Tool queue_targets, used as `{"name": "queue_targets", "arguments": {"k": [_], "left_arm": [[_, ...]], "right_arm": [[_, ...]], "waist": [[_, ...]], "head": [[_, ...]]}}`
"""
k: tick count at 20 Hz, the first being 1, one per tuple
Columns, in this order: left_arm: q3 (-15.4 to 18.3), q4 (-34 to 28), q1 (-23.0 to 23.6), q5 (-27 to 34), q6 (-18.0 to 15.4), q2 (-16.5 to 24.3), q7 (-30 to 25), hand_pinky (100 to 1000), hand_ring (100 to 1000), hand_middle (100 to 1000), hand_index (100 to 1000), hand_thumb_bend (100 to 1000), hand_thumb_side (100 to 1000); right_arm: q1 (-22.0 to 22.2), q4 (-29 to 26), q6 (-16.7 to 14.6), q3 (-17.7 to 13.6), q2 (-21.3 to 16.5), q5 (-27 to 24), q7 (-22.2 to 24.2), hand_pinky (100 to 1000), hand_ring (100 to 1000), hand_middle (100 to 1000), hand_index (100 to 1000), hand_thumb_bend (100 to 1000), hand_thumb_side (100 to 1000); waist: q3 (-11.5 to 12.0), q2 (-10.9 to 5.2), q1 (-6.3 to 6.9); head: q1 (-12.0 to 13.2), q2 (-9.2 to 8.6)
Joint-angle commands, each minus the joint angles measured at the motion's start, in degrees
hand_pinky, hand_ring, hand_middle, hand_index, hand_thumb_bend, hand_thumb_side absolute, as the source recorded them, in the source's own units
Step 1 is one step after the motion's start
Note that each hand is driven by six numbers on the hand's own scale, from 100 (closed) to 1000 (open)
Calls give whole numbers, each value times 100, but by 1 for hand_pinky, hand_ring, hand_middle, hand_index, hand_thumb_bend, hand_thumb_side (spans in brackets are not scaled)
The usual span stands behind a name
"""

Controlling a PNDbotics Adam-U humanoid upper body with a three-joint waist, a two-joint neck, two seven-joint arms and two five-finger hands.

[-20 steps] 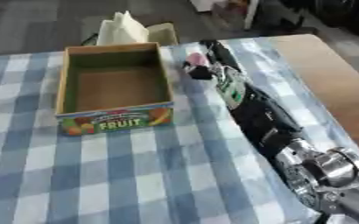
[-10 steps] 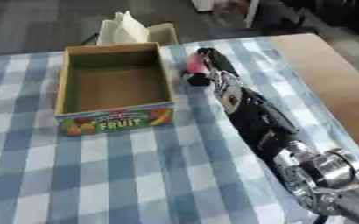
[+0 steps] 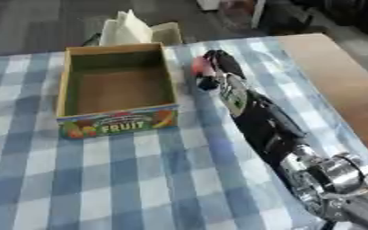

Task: Pick up objects on the table and place them in the box.

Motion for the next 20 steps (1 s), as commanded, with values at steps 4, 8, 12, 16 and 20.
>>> {"name": "queue_targets", "arguments": {"k": [4,8,12,16,20], "left_arm": [[24,-83,-76,-6,-5,94,-7,688,485,519,555,100,863],[26,-88,-80,-3,-7,94,-6,689,485,519,555,100,862],[26,-90,-78,0,-7,94,-6,689,485,519,555,100,862],[26,-93,-80,3,-7,93,-7,689,485,520,555,100,862],[26,-96,-82,6,-9,92,-5,689,485,520,555,100,860]], "right_arm": [[-100,-163,115,-43,-85,-117,-632,393,616,555,670,100,100],[-94,-249,79,-46,-88,-226,-1040,322,551,481,595,100,100],[-102,-441,-28,-13,-81,-363,-1307,309,534,452,570,100,100],[-133,-676,-178,58,-53,-450,-1332,306,524,431,549,100,100],[-185,-952,-371,164,-5,-521,-1200,307,522,425,542,100,100]], "waist": [[4,-94,-2],[1,-98,0],[-6,-102,2],[-13,-109,5],[-14,-116,9]], "head": [[-9,-54],[-6,-55],[-8,-54],[-7,-61],[-14,-66]]}}
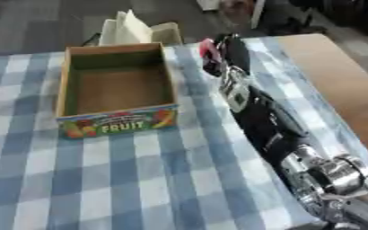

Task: Pick up objects on the table and place them in the box.

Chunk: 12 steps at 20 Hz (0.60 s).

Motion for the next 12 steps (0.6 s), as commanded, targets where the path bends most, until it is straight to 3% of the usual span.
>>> {"name": "queue_targets", "arguments": {"k": [1,12], "left_arm": [[24,-96,-82,7,-9,91,-6,689,485,520,555,100,860],[-6,-92,-85,10,-8,66,-38,689,485,520,555,100,861]], "right_arm": [[-202,-362,-188,118,-26,-74,116,309,523,426,544,100,100],[-439,-850,-1122,721,459,220,1261,352,545,436,550,100,100]], "waist": [[-6,-117,20],[47,-119,29]], "head": [[-16,-67],[-88,-58]]}}
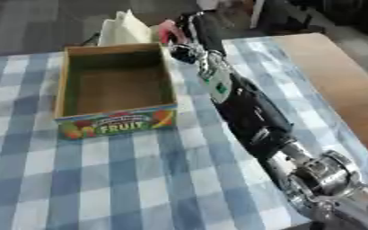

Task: Pick up objects on the table and place them in the box.

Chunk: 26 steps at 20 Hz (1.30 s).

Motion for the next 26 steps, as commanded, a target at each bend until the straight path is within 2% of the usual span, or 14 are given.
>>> {"name": "queue_targets", "arguments": {"k": [1,6,10,12,16,18,19,20,22,26], "left_arm": [[-7,-91,-83,10,-8,63,-32,689,485,520,555,100,861],[-25,-91,-96,13,-4,39,-52,689,485,520,554,100,861],[-30,-94,-103,16,-4,34,-60,689,485,520,554,100,860],[-32,-94,-103,18,-3,31,-63,689,485,520,554,100,861],[-34,-90,-101,16,1,27,-68,689,485,519,554,100,861],[-31,-93,-103,17,0,27,-65,689,485,519,554,100,861],[-31,-93,-101,18,1,28,-65,689,485,519,554,100,862],[-30,-92,-100,17,1,28,-65,689,485,519,554,100,862],[-27,-94,-99,18,1,28,-63,689,484,519,554,100,861],[-21,-95,-98,19,0,32,-57,689,484,519,554,100,861]], "right_arm": [[-207,-196,-235,122,126,155,307,356,547,438,551,100,100],[-238,-100,-478,215,444,475,654,382,563,453,567,100,100],[-175,89,-627,256,662,874,940,437,595,481,605,100,100],[-146,160,-683,261,736,1073,1063,463,616,510,653,100,100],[-118,266,-777,277,802,1353,1435,534,692,618,775,158,100],[-121,283,-832,274,803,1407,1702,560,726,676,812,195,100],[-122,269,-856,264,798,1408,1810,576,748,719,830,213,127],[-123,244,-875,253,792,1394,1899,579,751,726,833,216,136],[-128,171,-905,227,768,1323,2039,610,788,788,866,242,219],[-140,-33,-918,168,684,1045,2186,616,804,807,879,243,259]], "waist": [[19,-119,17],[49,-116,9],[78,-118,11],[88,-116,10],[86,-114,5],[83,-115,3],[81,-115,3],[79,-116,3],[73,-117,2],[53,-118,3]], "head": [[-44,-56],[-91,-67],[-109,-78],[-112,-87],[-114,-86],[-110,-90],[-107,-92],[-104,-94],[-100,-98],[-84,-106]]}}
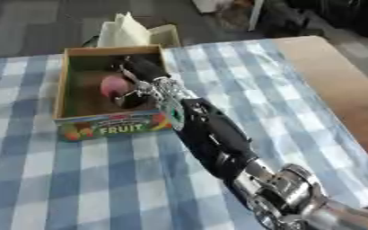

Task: Pick up objects on the table and place them in the box.

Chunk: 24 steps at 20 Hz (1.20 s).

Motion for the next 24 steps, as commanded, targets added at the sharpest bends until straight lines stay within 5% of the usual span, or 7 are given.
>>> {"name": "queue_targets", "arguments": {"k": [1,8,18,24], "left_arm": [[16,-95,-66,19,-8,36,-3,689,484,519,554,100,861],[38,-94,-52,17,-9,46,17,689,485,519,554,100,861],[81,-91,4,6,-7,81,62,689,485,520,555,100,861],[99,-87,26,-3,-7,95,84,689,486,520,555,100,862]], "right_arm": [[-141,-298,5,-77,-158,-269,72,613,807,806,879,228,253],[-69,-789,382,-321,-423,-1232,-626,570,801,773,868,100,232],[416,-951,1008,-754,-1110,-3770,-2070,536,803,749,852,100,255],[742,-1036,1077,-747,-1444,-4540,-2272,531,801,744,846,100,267]], "waist": [[-18,-118,22],[-80,-121,25],[-208,-156,-12],[-252,-159,-19]], "head": [[20,-60],[69,-55],[201,-46],[238,-32]]}}
